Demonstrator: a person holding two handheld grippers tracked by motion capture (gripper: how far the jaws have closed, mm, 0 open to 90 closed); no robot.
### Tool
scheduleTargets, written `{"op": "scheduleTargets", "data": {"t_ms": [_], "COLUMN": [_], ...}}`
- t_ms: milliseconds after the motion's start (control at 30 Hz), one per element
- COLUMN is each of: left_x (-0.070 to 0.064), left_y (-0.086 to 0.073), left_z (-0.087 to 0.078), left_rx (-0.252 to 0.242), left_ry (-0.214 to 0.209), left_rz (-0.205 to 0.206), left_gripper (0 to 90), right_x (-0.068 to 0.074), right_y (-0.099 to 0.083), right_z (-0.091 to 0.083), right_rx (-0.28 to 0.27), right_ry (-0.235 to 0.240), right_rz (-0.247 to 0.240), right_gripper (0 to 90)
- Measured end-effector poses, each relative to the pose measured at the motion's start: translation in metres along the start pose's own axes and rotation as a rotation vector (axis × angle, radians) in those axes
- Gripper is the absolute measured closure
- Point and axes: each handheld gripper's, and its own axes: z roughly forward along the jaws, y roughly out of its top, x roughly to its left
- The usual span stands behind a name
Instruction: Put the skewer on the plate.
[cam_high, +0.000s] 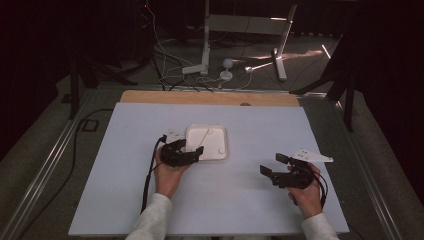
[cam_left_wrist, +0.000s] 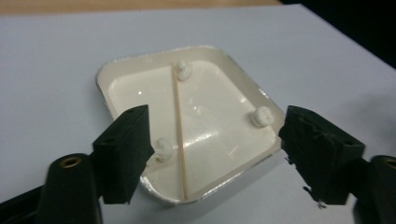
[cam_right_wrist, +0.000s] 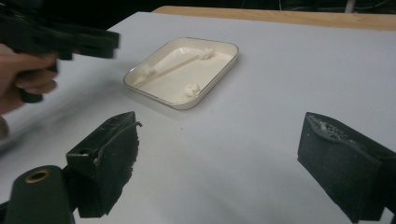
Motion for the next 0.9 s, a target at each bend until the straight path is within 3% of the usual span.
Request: {"op": "scheduleTargets", "data": {"t_ms": [167, 267, 433, 633, 900], "left_x": [0.007, 0.014, 0.031, 0.044, 0.055], "left_y": [-0.003, -0.009, -0.021, -0.037, -0.048], "left_z": [-0.032, -0.052, -0.079, -0.098, -0.119], "left_rx": [-0.062, -0.111, -0.138, -0.170, -0.229], "left_ry": [-0.037, -0.026, -0.008, 0.035, 0.074], "left_rz": [0.046, 0.076, 0.075, 0.105, 0.098], "left_gripper": [16.3, 15.4, 8.9, 5.0, 2.3], "right_x": [-0.002, -0.004, -0.009, -0.010, -0.012], "right_y": [-0.004, -0.005, -0.009, -0.013, -0.018], "right_z": [-0.005, -0.008, -0.012, -0.013, -0.016], "right_rx": [-0.023, -0.045, -0.070, -0.085, -0.097], "right_ry": [-0.014, -0.021, -0.021, -0.034, -0.054], "right_rz": [-0.007, -0.013, 0.002, -0.014, -0.022], "right_gripper": [10.5, 9.9, 9.1, 7.8, 5.8]}}
